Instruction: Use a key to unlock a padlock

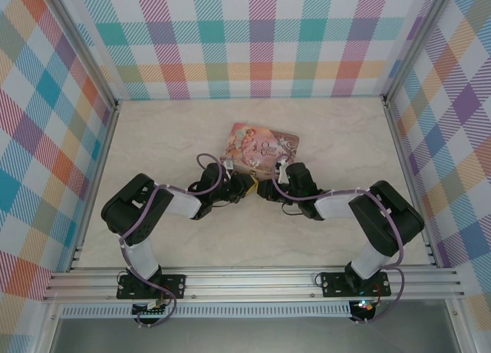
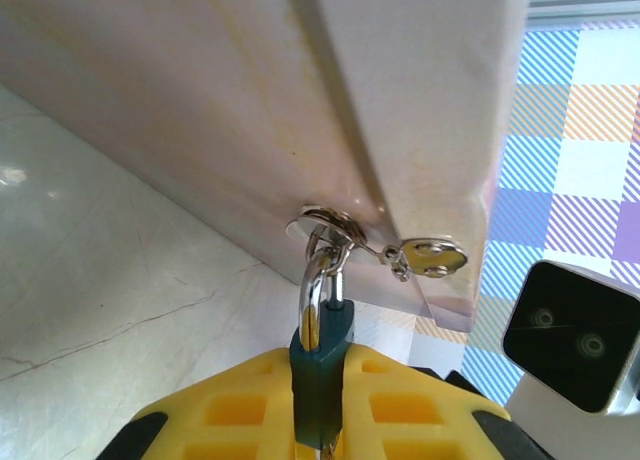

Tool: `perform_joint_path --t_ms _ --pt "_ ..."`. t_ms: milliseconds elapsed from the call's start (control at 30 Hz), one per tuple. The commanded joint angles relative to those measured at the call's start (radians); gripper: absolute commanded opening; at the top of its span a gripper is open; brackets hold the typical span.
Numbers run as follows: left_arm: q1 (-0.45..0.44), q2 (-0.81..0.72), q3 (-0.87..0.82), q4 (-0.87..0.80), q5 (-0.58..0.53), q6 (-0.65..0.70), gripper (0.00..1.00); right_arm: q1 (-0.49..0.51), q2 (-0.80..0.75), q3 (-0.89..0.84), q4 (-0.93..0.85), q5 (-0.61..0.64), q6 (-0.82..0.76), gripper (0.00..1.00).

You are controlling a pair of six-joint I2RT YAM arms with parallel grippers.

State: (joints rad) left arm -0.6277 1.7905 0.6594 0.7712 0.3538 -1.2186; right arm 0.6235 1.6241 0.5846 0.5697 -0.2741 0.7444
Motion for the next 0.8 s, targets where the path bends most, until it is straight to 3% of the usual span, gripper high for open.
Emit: perform_joint_path --t_ms 0,167,467,667,767 --pt "-0.012 -0.03 0.016 0.002 -0.016 0.012 0.0 0.004 -0.07 -0.01 0.0 0.005 -0.039 0.3" --pt "-0.012 -0.043 0.035 -0.028 -0.014 0.024 0.0 -0.019 -0.161 -0.031 -0.133 0.058 -0.141 0.44" --pt "-0.012 -0.055 0.072 -0.073 0.006 -0.002 0.0 -0.021 -0.413 -0.026 -0.357 0.157 -0.624 0.68" --pt "-0.012 -0.058 0.09 -0.073 0.026 -0.054 0.0 0.035 -0.519 -0.06 -0.35 0.201 -1.073 0.7" --pt "-0.012 -0.064 0.091 -0.07 0.027 -0.071 0.0 0.087 -0.506 -0.057 -0.379 0.314 -1.264 0.69"
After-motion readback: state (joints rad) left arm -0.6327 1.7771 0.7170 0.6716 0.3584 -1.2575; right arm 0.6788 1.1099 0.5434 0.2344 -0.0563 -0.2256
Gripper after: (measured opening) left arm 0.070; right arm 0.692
